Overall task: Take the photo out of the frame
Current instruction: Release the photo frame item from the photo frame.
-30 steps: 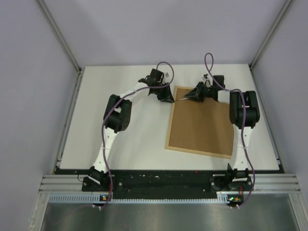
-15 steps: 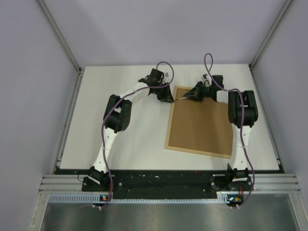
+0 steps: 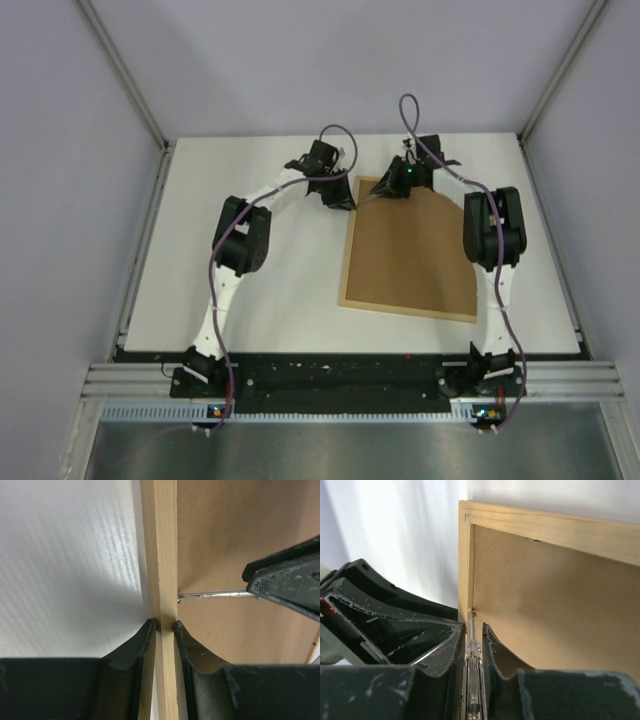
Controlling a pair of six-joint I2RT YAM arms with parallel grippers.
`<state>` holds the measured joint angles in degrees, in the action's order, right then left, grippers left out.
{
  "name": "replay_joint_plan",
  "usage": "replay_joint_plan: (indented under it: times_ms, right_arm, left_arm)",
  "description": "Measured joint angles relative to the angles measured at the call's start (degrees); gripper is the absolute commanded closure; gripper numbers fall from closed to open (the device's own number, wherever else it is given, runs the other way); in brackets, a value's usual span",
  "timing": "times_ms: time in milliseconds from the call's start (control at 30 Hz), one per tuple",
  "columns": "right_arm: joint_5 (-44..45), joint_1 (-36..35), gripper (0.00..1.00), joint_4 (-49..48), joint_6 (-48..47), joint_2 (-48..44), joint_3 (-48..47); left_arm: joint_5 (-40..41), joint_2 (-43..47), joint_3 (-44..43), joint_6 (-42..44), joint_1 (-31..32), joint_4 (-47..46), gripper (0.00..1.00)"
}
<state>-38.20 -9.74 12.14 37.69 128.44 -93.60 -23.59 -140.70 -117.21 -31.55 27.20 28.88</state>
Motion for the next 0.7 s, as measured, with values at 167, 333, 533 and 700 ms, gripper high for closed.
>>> replay_joint_plan:
  times_ms: [167,333,533,700]
  right_arm:
    - [13.5,-6.3,1.00,12.0,-6.1,-0.9,-8.2]
    - [19.5,-9.4,1.00,18.4,-11.0,-2.8,-11.2]
    - [9.9,-6.8,1.00,24.1,-15.8,-12.4,-11.4]
    - [6.9,0.1,1.00,25.5,-23.8,-22.7,-4.9]
  left_arm:
    - [3.6,0.9,0.0,0.3,-0.2,2.1,0.73]
    - [5.0,1.3,0.0,0.9,0.0,3.1,0.68]
    - [5.6,1.5,0.0,1.8,0.7,3.1,0.55]
    - [6.0,1.5,-0.7,2.6,1.1,3.4,0.51]
